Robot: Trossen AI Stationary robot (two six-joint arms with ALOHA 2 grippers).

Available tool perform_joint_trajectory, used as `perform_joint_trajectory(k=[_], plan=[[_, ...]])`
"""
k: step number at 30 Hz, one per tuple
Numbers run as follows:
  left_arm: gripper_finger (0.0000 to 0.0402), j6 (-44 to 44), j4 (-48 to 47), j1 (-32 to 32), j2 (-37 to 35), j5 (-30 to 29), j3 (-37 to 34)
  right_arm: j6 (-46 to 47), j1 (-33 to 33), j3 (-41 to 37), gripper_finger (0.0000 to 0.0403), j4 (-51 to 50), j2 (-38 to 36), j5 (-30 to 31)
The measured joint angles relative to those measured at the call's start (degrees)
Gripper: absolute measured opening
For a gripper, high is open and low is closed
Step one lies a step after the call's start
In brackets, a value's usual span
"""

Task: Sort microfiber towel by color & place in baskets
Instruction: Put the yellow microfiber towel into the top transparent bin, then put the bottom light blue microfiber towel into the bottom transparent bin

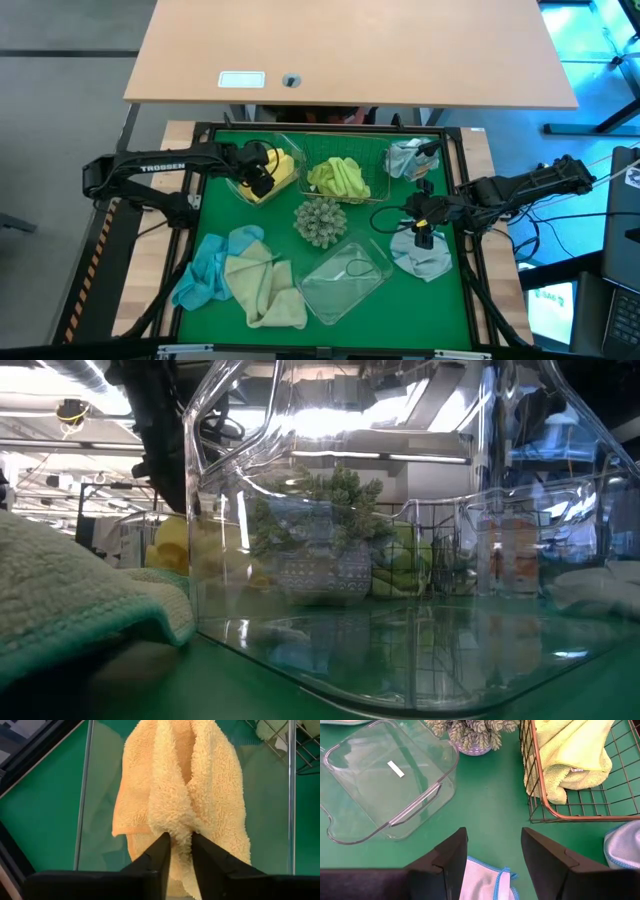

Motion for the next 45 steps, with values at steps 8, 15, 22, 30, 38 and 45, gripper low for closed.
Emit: perform_joint_trajectory(k=[8, 15, 22, 30, 38, 45], plan=[[0.0118, 2.4, -5.3, 0.0, -0.3, 3.3, 5.7, 0.0, 0.0, 0.0, 0.0186, 0.0, 0.0, -1.4], [0.0117, 3.1, -9.0, -0.1, -0.3, 4.6, 15.9, 5.9, 0.0, 0.0, 0.0186, -1.5, 0.0, -4.9], [0.0117, 3.1, -6.5, -2.3, -0.3, 4.6, 18.3, 13.3, 0.0, -5.9, 0.0186, -5.7, 0.0, -5.0], [0.0117, 3.0, -6.4, -5.1, -0.3, 4.6, 18.3, 19.1, 0.0, -15.4, 0.0186, -3.2, 0.4, -8.6], [0.0117, 2.9, -6.3, -6.4, -0.3, 4.4, 18.3, 19.8, 0.0, -22.8, 0.0186, 3.5, 2.2, -9.3], [0.0117, 2.9, -5.2, -6.4, -0.3, 4.4, 18.3, 19.8, 0.0, -26.3, 0.0186, 8.0, 6.2, -12.0]])
